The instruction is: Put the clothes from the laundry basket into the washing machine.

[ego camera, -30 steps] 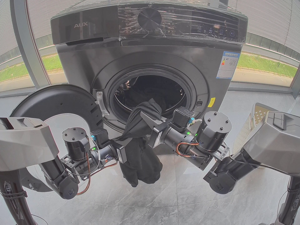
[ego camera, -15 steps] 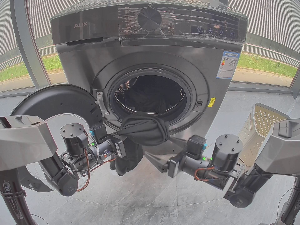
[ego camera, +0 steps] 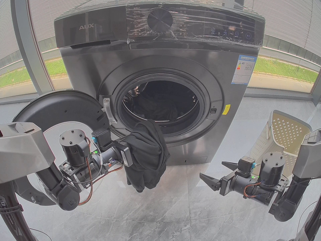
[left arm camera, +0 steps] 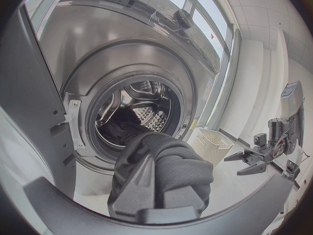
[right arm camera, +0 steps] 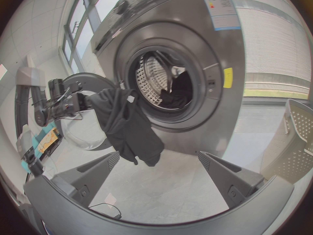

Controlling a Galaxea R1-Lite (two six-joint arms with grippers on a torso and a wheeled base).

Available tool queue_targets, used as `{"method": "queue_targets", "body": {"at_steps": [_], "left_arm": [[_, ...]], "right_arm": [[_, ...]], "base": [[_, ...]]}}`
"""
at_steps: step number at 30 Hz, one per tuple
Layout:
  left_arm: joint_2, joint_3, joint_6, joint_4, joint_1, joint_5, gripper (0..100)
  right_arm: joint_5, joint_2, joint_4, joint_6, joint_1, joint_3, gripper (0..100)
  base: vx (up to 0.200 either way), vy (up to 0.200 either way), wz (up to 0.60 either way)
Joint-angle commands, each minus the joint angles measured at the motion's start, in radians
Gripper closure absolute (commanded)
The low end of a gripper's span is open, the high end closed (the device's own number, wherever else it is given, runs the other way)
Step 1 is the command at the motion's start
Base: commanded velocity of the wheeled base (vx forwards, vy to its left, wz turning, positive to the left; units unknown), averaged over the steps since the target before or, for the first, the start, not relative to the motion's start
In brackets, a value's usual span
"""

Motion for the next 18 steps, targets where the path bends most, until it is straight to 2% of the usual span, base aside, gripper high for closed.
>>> {"method": "queue_targets", "body": {"at_steps": [1, 4, 18], "left_arm": [[-0.049, 0.012, -0.004, 0.000, 0.000, -0.002, 100], [-0.058, 0.013, -0.006, 0.000, 0.002, -0.002, 100], [-0.058, 0.051, 0.000, 0.000, -0.011, -0.001, 100]], "right_arm": [[0.017, -0.037, 0.000, 0.019, -0.073, 0.003, 0], [0.049, -0.025, -0.001, 0.034, -0.068, 0.009, 0], [0.048, -0.052, -0.005, 0.031, -0.082, -0.066, 0]], "base": [[0.000, 0.000, 0.00], [0.000, 0.000, 0.00], [0.000, 0.000, 0.00]]}}
